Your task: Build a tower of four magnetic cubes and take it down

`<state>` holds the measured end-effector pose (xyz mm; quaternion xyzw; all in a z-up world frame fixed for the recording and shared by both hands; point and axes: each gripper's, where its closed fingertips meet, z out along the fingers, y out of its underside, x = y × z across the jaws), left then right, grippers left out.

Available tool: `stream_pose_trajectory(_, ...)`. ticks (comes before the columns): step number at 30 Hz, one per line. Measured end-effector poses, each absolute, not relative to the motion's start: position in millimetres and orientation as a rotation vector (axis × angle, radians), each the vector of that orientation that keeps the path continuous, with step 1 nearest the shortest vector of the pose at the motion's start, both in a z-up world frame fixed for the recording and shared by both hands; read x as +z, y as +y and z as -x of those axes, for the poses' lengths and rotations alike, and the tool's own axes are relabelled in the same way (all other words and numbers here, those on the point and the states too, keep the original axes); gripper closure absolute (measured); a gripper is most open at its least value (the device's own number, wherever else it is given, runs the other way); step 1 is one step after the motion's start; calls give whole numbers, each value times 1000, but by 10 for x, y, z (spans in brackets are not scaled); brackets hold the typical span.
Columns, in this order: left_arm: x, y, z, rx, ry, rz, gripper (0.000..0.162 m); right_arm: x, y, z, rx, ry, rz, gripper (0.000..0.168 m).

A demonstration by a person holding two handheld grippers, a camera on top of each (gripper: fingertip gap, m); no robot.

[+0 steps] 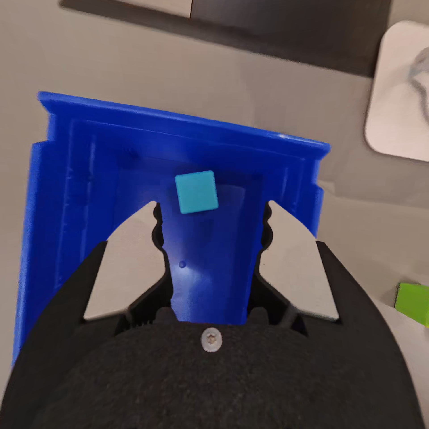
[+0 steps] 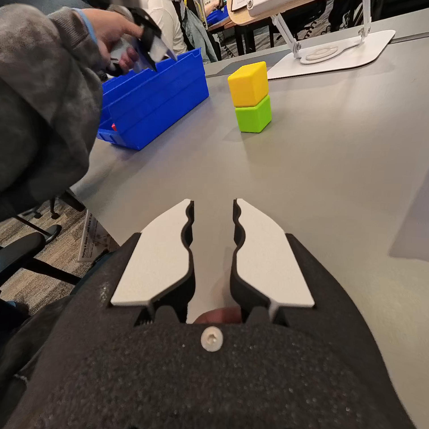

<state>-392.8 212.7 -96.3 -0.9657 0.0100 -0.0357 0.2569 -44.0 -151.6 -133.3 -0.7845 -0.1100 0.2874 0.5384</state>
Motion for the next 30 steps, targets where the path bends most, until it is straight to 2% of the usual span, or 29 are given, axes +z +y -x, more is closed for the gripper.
stream_pose_trajectory(4,-1355,2210,3953,-98,-29,2796,79,-1335,-1514,443,688,-263,1869,136)
stream_pose_trajectory(12,-1714,2240,4147,23,-77,2907,83,-1329,-1518,439,696,-260,1865,136)
stream_pose_trajectory(13,-1763,2217,4146,19,-68,2922,93,-1330,-1518,440,695,-260,1866,136)
stream_pose_trajectory(14,-1801,2193,4109,-19,-49,2934,113,-1332,-1518,442,694,-261,1867,136)
stream_pose_trajectory(17,-1800,2172,4092,-48,-8,2929,113,-1334,-1518,443,692,-262,1868,136)
stream_pose_trajectory(20,-1619,2174,4102,-65,107,2883,113,-1332,-1520,441,693,-260,1867,136)
stream_pose_trajectory(23,-1199,2175,4051,-107,321,2747,113,-1330,-1520,439,693,-259,1865,136)
stream_pose_trajectory(30,-189,1603,3141,-219,1276,2203,113,-1341,-1511,460,678,-274,1876,136)
